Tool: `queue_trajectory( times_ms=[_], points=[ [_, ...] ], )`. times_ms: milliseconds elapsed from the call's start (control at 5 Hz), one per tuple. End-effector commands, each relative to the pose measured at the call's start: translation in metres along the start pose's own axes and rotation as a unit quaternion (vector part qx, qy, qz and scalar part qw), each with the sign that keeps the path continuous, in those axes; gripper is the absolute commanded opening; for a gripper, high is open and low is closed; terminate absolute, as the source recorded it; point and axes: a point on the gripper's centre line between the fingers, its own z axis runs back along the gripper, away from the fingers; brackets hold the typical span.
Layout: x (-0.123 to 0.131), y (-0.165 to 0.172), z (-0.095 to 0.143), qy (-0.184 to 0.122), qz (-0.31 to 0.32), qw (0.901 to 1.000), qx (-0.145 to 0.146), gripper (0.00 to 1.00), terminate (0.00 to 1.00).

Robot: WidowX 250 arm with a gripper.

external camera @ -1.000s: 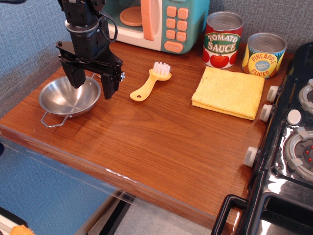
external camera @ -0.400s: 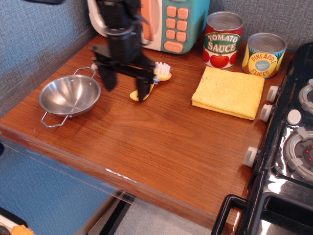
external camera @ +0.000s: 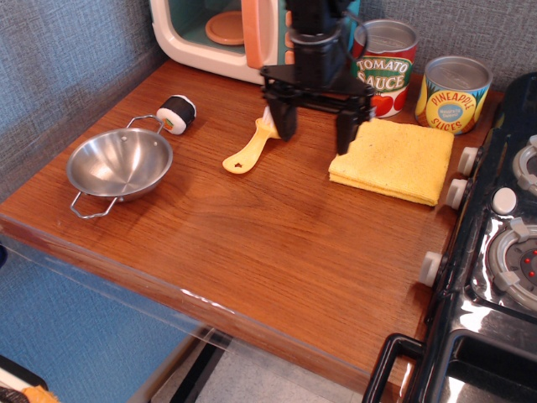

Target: Place the yellow cloth on the front right corner of the table.

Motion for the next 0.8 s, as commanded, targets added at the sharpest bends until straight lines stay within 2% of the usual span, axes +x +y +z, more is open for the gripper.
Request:
queue_trajectory(
  times_ms=[0,200,600],
  points=[
    [0.048,-0.038,0.003,-0.033,0.013,0.9993,-0.013,1.0,0.0],
    [0.053,-0.052,-0.006,-0.029,-0.002,0.9995,-0.009,1.0,0.0],
    [0.054,-0.05,-0.033,-0.006,-0.009,0.9997,0.02,1.0,0.0]
  ],
)
